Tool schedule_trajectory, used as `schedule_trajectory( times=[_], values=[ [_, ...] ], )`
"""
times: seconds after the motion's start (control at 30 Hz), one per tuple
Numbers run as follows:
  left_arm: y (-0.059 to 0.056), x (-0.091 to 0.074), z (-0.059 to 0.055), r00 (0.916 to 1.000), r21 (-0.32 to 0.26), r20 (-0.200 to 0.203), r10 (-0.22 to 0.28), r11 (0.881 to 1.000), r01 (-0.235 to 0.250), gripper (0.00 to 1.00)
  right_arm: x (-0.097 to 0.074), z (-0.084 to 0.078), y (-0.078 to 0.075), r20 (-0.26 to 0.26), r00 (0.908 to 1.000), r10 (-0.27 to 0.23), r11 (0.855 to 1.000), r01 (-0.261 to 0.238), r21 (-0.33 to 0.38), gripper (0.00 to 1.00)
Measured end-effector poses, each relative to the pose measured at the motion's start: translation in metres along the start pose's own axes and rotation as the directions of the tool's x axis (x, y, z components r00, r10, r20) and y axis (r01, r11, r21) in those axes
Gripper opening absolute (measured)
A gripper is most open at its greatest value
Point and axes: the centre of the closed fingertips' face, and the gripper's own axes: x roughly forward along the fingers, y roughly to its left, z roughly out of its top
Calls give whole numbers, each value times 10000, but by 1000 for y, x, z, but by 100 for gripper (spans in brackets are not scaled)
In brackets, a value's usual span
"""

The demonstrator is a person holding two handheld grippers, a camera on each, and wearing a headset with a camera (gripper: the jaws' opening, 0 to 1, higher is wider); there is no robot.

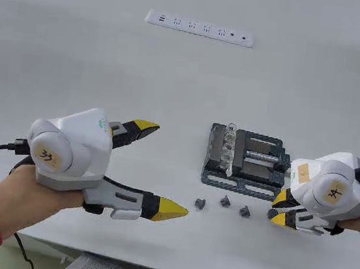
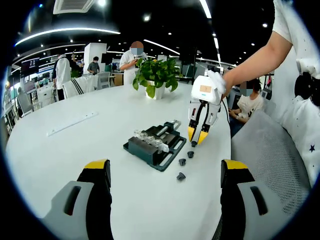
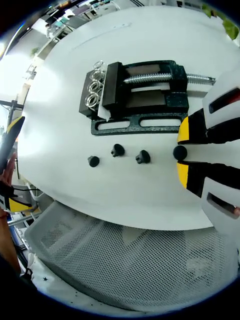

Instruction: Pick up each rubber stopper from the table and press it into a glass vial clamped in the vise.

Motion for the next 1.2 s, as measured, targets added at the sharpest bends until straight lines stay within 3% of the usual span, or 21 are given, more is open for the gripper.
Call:
schedule_trajectory(
  times=[0.63,1.2],
  values=[
    [-2,1,2,10000,-33,21,-47,10000,47,89,1,-1,1,-70,9999,76,9998,-77,-178,8],
    [-1,0,3,9999,-145,151,9,9999,-6,88,1,-4,2,-355,9994,33,9962,-64,-868,9]
  ],
)
